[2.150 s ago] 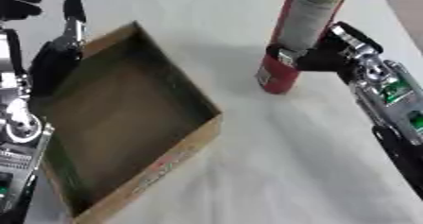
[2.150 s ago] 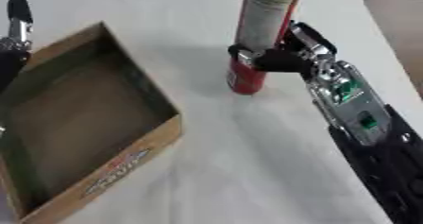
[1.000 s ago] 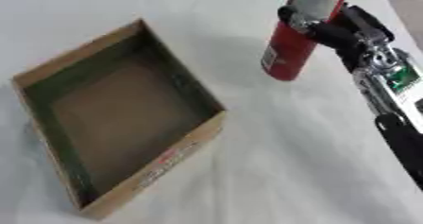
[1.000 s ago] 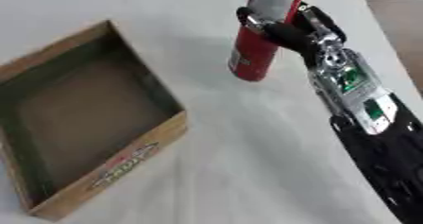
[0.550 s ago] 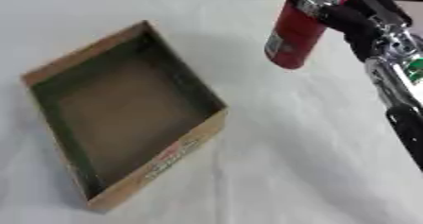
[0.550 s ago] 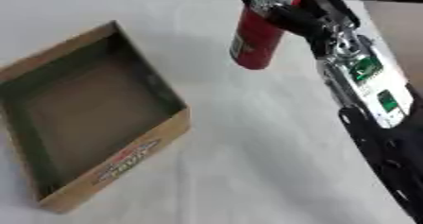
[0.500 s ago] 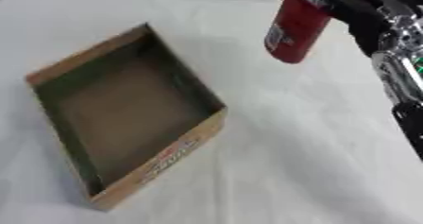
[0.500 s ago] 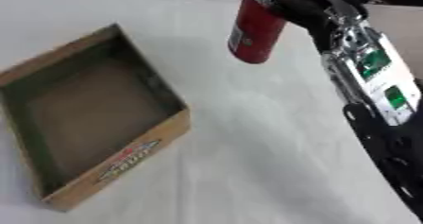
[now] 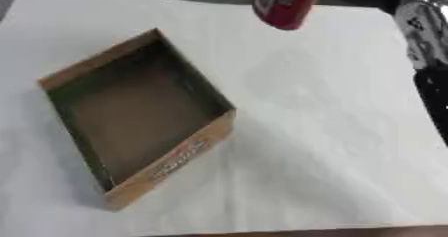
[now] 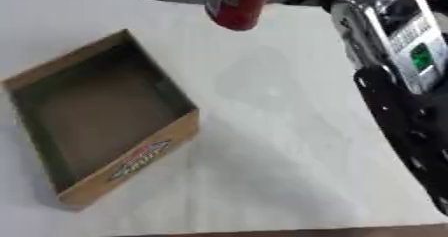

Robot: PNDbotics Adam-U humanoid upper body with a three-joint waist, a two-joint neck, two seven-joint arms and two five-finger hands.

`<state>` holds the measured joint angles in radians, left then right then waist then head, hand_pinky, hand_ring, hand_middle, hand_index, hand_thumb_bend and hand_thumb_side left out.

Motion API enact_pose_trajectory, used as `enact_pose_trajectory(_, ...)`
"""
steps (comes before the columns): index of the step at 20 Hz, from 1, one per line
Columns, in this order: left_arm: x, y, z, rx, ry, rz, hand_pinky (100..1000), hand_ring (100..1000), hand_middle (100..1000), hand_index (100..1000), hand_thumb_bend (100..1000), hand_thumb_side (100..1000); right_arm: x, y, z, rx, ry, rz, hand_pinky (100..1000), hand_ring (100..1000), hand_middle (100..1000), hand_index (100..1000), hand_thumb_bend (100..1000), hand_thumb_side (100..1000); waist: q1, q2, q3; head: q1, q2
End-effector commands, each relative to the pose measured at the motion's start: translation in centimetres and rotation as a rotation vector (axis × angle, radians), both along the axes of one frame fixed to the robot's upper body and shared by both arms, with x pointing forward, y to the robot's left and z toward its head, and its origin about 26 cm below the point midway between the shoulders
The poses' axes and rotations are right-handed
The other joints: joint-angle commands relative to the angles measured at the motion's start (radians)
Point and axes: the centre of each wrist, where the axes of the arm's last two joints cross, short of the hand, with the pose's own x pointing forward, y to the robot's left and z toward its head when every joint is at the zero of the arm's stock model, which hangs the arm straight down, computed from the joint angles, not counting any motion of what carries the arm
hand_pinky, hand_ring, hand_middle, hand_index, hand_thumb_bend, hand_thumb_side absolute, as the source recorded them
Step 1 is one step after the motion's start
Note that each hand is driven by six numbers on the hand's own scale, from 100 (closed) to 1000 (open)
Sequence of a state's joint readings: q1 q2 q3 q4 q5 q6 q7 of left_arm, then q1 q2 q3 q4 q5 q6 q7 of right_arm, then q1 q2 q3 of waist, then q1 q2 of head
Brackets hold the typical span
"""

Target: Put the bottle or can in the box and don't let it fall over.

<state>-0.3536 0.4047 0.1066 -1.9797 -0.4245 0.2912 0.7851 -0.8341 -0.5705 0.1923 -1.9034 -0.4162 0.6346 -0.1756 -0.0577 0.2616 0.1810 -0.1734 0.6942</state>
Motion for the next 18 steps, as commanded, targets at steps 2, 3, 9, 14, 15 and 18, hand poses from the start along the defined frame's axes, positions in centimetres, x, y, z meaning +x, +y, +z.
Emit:
enact_pose_trajectory(2,-0.6,1.0,0.6,-0.001,-0.035,0.048,710,643,654,728,310,592,-0.2,2.3,0.8,0.0,-0.008,0.076,994,1000,831,638,100,425,0.004,-0.04,0.006,-0.005,0.029)
enact_pose_trajectory(3,-0.7,1.2,0.4,-0.006,-0.033,0.057,710,643,654,728,275,604,-0.1,3.0,0.7,-0.005,-0.002,0.088,994,1000,830,638,100,429,0.003,-0.044,0.008,-0.004,0.04)
enact_pose_trajectory(9,-1.1,2.2,-0.3,-0.041,-0.035,0.12,709,642,654,728,306,593,0.5,6.2,-0.4,-0.038,0.005,0.1,993,1000,826,631,100,383,-0.008,-0.052,0.027,-0.022,0.067)
enact_pose_trajectory(14,-1.2,2.7,-0.2,-0.083,-0.065,0.162,707,640,654,727,185,632,1.5,8.2,-1.8,-0.059,0.011,0.083,991,1000,823,629,100,271,-0.021,-0.042,0.072,-0.077,0.044)
enact_pose_trajectory(15,-1.2,2.9,-0.2,-0.088,-0.067,0.167,707,640,653,727,302,592,1.6,8.5,-1.9,-0.061,0.011,0.089,991,1000,822,629,100,387,-0.023,-0.04,0.08,-0.083,0.041)
enact_pose_trajectory(18,-1.3,3.1,-0.2,-0.098,-0.068,0.173,707,640,653,727,299,593,1.6,9.4,-2.2,-0.068,0.013,0.109,990,1000,821,629,100,392,-0.029,-0.038,0.099,-0.092,0.033)
